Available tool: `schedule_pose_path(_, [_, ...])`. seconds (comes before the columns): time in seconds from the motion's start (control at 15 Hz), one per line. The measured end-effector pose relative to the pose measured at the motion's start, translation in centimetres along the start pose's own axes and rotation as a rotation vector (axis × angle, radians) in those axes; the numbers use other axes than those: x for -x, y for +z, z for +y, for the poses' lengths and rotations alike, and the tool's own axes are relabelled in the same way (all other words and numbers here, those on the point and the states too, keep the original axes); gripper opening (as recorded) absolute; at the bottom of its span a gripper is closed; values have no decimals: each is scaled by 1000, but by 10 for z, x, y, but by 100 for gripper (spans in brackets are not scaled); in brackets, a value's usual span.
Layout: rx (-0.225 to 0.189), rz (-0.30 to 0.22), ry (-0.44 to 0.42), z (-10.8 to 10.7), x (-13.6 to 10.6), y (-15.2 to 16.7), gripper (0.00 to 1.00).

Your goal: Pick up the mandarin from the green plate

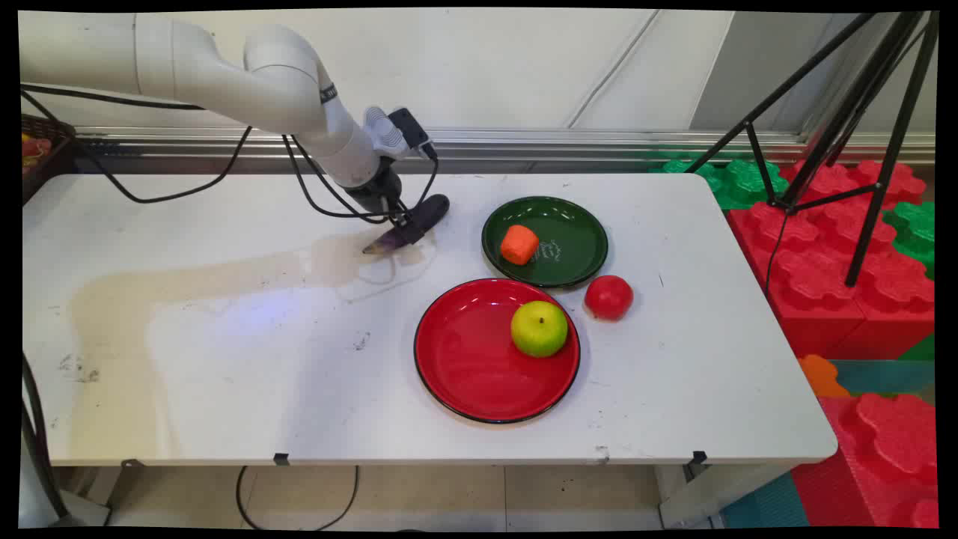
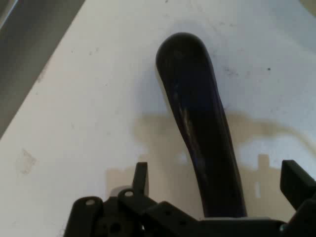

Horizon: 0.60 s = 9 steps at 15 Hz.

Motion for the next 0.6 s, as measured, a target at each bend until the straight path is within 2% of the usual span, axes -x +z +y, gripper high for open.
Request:
schedule_pose_path(0.33, [3,23,25,2,2,-14,100])
schedule_pose_path(0.6, [-3,55,49,7,2,-40,100])
